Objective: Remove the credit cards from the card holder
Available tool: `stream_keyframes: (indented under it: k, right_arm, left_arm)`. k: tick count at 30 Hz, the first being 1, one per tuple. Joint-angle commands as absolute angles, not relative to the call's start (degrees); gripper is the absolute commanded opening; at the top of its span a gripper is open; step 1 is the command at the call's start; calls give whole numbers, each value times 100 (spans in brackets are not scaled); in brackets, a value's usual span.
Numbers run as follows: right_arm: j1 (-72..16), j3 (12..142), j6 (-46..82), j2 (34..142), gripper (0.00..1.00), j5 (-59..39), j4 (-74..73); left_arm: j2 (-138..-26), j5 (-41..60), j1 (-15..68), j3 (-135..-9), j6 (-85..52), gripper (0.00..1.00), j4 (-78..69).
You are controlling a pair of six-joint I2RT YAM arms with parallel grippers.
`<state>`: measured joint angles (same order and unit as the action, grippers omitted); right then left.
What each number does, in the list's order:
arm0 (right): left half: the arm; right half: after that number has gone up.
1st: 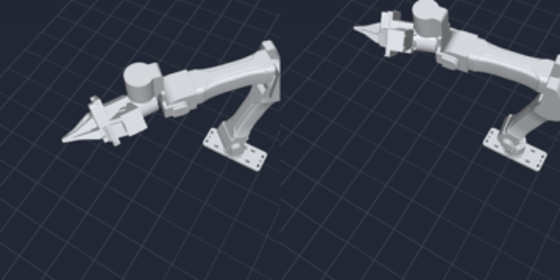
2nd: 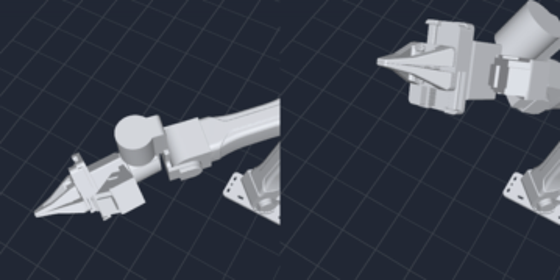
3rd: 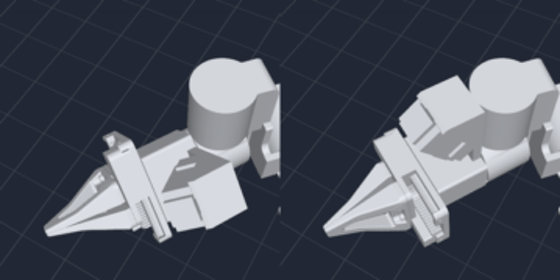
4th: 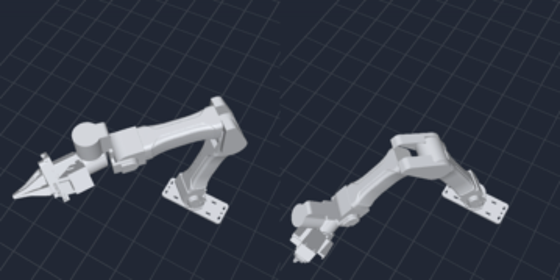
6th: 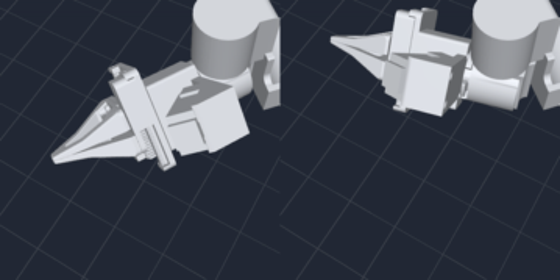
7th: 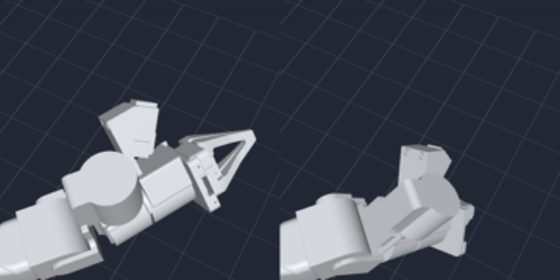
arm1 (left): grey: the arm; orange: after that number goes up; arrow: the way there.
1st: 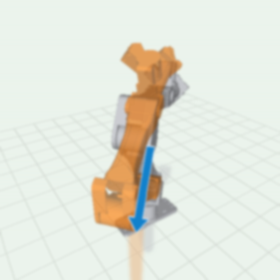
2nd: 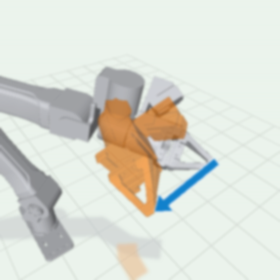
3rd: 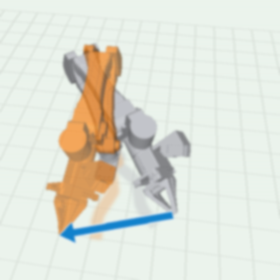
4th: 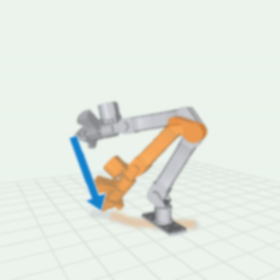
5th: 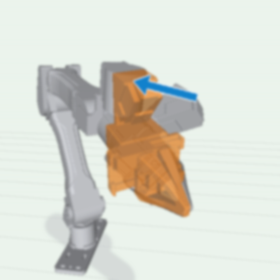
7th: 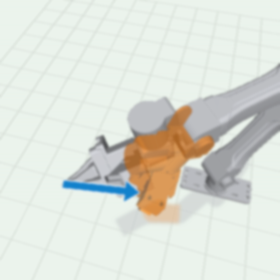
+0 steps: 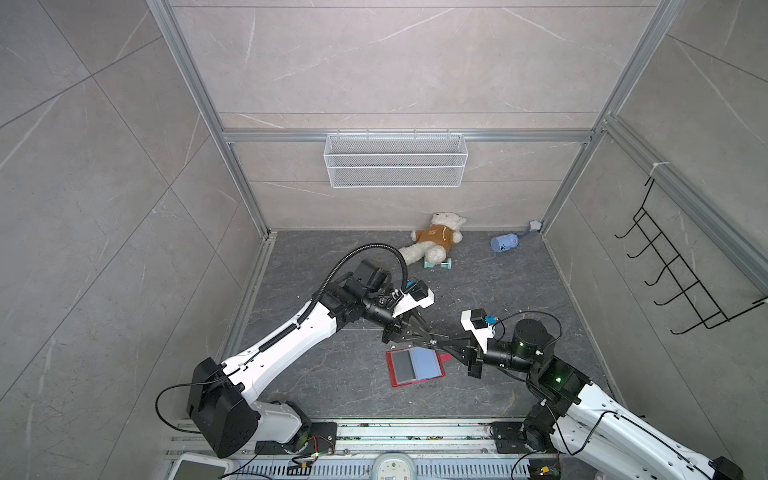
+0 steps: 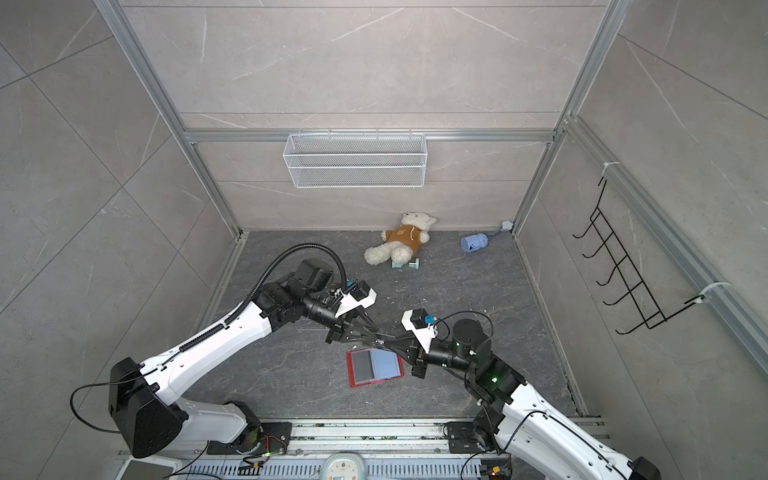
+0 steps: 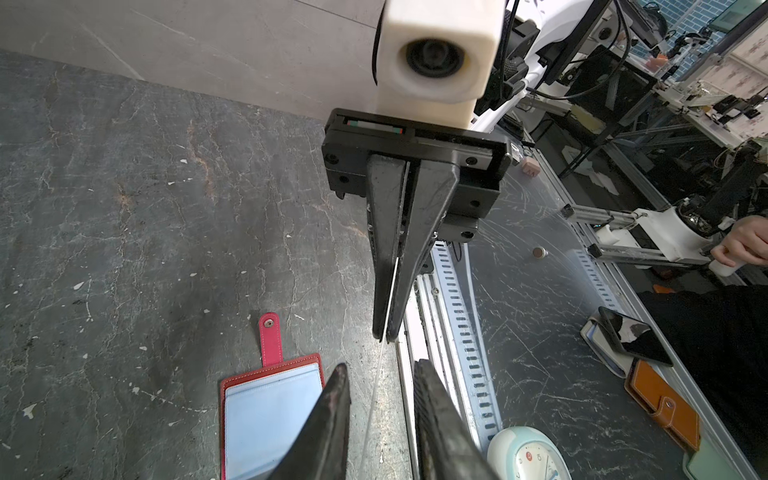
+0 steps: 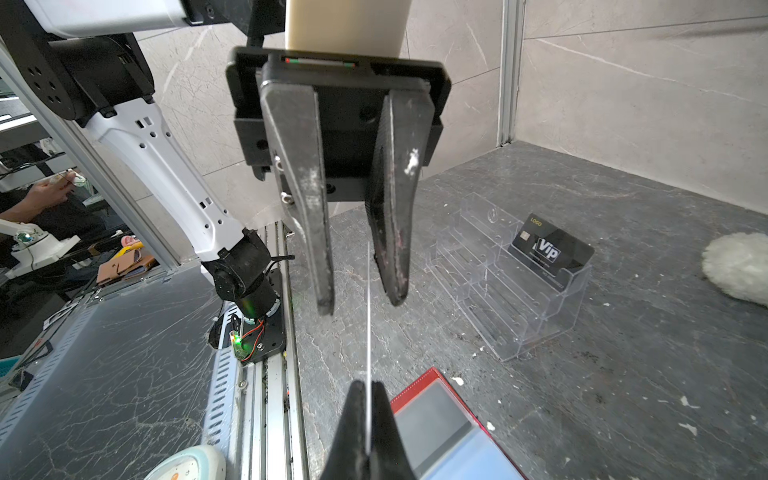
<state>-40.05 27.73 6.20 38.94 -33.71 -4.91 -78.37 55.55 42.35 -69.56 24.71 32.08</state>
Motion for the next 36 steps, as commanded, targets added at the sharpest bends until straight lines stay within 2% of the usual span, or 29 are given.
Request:
stream_keyframes:
  k: [1, 13, 29, 32, 35, 36]
  right_arm:
    - [-4018, 2867, 625, 3919, 0, -3451, -610]
    - [-4023, 2859, 656, 3946, 0, -3485, -660]
    - [-4021, 2849, 689, 3920, 0, -3408, -623]
    - [-4020, 2874, 719, 3920, 0, -3293, -529]
    - [-4024, 2892, 784, 3911, 13, -3204, -482]
    - [-4019, 2903, 814, 3911, 21, -3186, -474]
  left_arm:
    - [-7866, 5734, 4214, -7083, 2645, 28, 3244]
    - [-7989, 5737, 4219, -7049, 2656, 30, 3261]
    - [-8043, 5706, 4215, -7075, 2802, 1, 3419]
    - [-7932, 5555, 4219, -7051, 2847, 0, 3412]
    - [-7800, 5413, 4215, -6999, 2874, 0, 3360]
    - [-7756, 5360, 4219, -6981, 2874, 0, 3360]
